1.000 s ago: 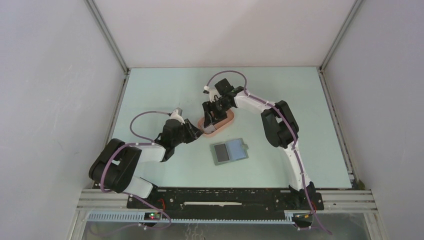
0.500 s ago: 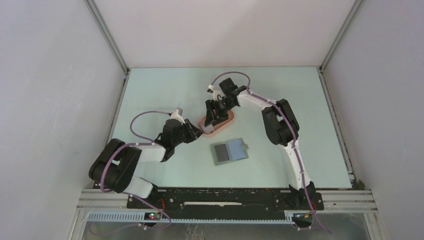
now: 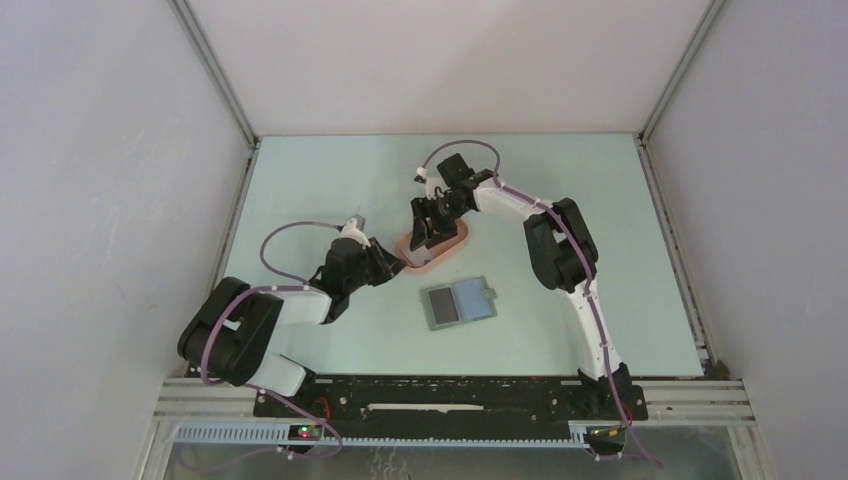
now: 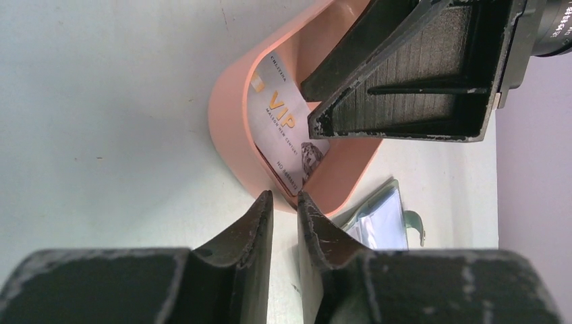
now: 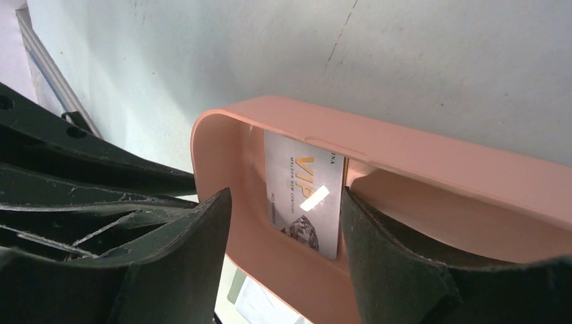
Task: Put the credit cards into the card holder
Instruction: Pick up the credit card from the storage box.
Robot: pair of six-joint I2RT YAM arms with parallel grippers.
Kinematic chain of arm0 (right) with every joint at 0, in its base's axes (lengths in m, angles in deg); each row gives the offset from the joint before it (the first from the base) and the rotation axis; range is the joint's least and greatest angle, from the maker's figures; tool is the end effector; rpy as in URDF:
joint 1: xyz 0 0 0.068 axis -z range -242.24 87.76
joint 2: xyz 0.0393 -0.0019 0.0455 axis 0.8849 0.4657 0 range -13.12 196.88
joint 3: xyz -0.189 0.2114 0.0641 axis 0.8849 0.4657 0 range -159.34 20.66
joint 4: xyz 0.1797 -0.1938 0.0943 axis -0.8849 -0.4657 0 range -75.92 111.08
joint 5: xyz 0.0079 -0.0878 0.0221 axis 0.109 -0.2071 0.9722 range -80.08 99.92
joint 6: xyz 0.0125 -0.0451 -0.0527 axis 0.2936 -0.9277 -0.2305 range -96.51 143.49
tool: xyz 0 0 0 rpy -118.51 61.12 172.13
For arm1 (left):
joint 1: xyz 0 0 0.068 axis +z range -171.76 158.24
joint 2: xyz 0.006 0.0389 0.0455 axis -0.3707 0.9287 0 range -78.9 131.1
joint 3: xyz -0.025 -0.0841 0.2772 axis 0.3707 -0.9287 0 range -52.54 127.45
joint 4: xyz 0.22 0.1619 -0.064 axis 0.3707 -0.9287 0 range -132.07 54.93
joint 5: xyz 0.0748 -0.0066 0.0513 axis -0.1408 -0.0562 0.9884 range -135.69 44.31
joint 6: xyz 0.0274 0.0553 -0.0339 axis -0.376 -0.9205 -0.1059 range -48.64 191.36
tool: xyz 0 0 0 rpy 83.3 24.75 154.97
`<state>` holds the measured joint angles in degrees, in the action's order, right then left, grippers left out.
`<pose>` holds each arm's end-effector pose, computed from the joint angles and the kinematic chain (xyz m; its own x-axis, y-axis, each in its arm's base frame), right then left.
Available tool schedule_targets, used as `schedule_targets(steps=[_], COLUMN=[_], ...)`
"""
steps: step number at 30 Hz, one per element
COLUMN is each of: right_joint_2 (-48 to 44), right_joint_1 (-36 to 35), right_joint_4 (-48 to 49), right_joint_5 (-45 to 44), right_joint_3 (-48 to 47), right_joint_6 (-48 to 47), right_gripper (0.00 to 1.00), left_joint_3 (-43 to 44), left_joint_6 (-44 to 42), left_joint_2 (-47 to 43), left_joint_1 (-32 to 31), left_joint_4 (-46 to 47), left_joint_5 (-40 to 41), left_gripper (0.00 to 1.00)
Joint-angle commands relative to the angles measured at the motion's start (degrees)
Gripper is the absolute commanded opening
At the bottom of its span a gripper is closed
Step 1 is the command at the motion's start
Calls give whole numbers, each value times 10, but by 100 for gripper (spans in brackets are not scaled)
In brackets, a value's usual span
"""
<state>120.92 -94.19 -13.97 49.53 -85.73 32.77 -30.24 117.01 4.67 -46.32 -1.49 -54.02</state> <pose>0.4333 0.3135 0.1414 -0.8499 -0.3835 -0.3613 -0.5256 0.5682 0.6332 0.2553 -0.1259 0.1296 -0.6729 -0.4703 -0.5709 0.0669 0.7299 -0.6802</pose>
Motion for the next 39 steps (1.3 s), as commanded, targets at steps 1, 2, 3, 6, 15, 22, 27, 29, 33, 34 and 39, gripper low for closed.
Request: schedule_targets(steps=[1, 2, 3, 6, 15, 22, 27, 29, 33, 34, 39], right_joint_2=[-23, -23, -23, -21, -19, -2, 40, 48, 55, 55, 59], right_joint_1=[0, 0, 0, 0, -1, 4, 1, -2, -9, -11, -17], right_joint_4=[-12, -15, -17, -16, -30, -35, -61, -64, -61, -59, -47], right_joint_5=[-39, -46, -52, -58, -98, -100, -54, -27, 4, 10, 47], right_joint_3=[-32, -36, -38, -39, -58, -68, -83, -80, -70, -67, -58], right_joint_6=[-29, -34, -39, -42, -76, -84, -73, -63, -42, -37, -8], right_gripper=[69, 69, 69, 69, 69, 69, 68, 68, 68, 68, 67], left_joint_3=[21, 21, 20, 20, 20, 32, 35, 34, 37, 38, 37], left_joint_6=[-10, -10, -10, -11, -11, -13, -15, -16, -19, -20, -20], left_joint_2=[3, 3, 2, 3, -4, -6, 0, 2, 7, 10, 14], left_joint_1=[-1, -1, -1, -1, -1, -1, 0, 0, -1, 0, 0], left_joint_4=[-9, -11, -11, -12, -12, -20, -21, -21, -20, -21, -15], left_joint_5=[21, 23, 24, 24, 23, 17, 14, 14, 12, 12, 10], left_gripper=[23, 22, 22, 20, 19, 29, 30, 29, 26, 24, 21])
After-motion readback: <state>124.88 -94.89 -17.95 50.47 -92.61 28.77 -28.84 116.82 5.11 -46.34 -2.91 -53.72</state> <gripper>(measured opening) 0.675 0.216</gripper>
